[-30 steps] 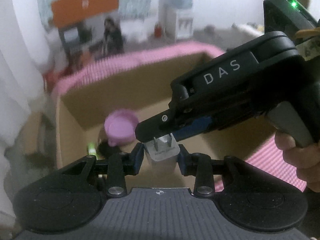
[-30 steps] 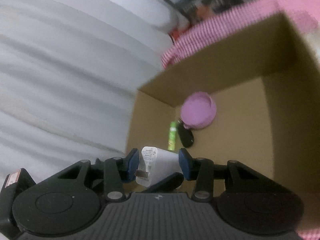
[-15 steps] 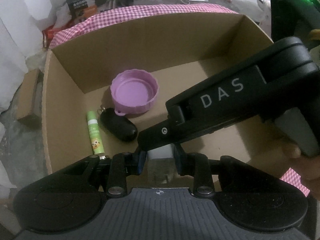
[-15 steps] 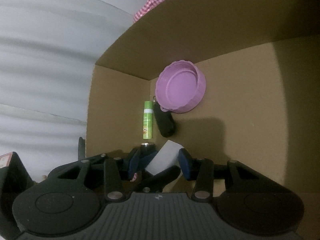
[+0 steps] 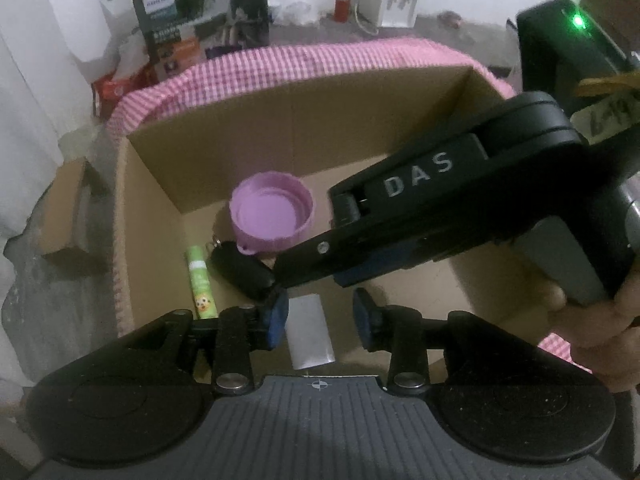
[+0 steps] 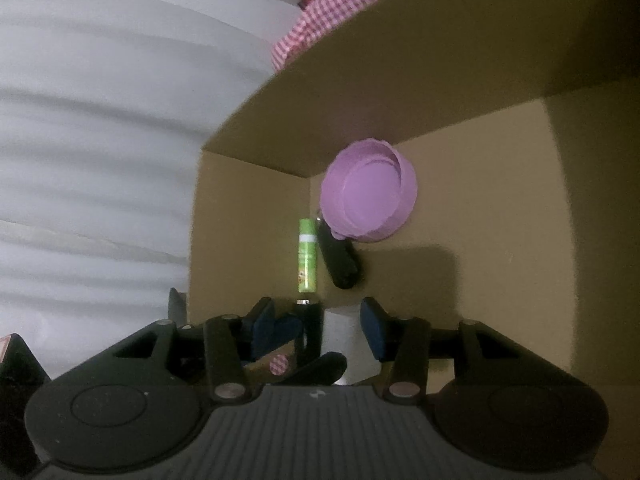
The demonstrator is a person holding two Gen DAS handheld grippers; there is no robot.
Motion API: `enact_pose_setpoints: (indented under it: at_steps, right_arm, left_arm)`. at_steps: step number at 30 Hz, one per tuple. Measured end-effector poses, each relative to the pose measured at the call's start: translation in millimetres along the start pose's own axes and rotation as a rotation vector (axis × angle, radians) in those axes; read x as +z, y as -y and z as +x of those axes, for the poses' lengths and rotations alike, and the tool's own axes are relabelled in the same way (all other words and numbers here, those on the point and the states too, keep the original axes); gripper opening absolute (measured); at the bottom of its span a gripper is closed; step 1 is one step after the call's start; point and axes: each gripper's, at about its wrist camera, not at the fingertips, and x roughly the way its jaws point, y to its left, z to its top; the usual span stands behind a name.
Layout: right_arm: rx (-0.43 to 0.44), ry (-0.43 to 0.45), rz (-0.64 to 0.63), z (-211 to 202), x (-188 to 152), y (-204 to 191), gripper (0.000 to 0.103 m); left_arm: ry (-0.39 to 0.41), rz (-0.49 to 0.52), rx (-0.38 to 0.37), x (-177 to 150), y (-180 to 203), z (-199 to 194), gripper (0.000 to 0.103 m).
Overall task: Organize rigid objects
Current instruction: 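Open the right gripper to release the charger in the box, then move the right gripper to the black tape roll and grasp its rim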
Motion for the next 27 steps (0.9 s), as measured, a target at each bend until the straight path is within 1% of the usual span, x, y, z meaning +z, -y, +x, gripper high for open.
enact_pose_setpoints:
  at_steps: [3,5,8,12,15,16,18,20,21,23,26,27]
  right_arm:
    - [0.014,0.036,-0.013,-15,-2,-4,0.051]
    - [0.024,0.059,-0.028,-26,-5,-8,0.051]
    - [0.026,0.089,-0.040,-40,-10,-11,0.051]
    - [0.040,0.117,-0.049,-55,-22,-16,0.051]
    - [0.068,0.154,-0.089,-75,-40,-22,0.051]
    - [0.082,0.171,-0.106,-85,-49,-24,0.051]
    - [0.108,0.202,-0.139,-102,-67,-26,0.051]
    - [0.135,0.225,-0.163,-115,-88,-26,0.051]
    - [0.146,0.233,-0.175,-120,-99,-25,0.051]
    - [0.162,0.244,-0.189,-126,-119,-22,0.052]
    - [0.161,0.249,-0.210,-125,-151,-17,0.054]
    - [0.152,0.251,-0.221,-122,-163,-15,0.058]
  left_arm:
    - [0.036,0.001,-0.006,-3,1,-15,0.039]
    - [0.063,0.003,-0.008,-6,2,-28,0.044]
    - [0.103,-0.006,-0.015,-9,0,-43,0.049]
    - [0.190,-0.020,-0.023,-23,-2,-72,0.055]
    - [0.275,-0.011,-0.030,-43,0,-97,0.065]
    - [0.300,-0.014,-0.036,-51,1,-104,0.070]
    - [0.338,-0.018,-0.053,-69,3,-114,0.076]
    - [0.356,-0.028,-0.070,-86,5,-119,0.085]
    - [0.360,-0.034,-0.079,-96,6,-118,0.088]
    - [0.357,-0.043,-0.083,-112,9,-116,0.096]
    - [0.334,-0.043,-0.058,-136,16,-105,0.097]
    - [0.322,-0.044,-0.052,-144,18,-99,0.098]
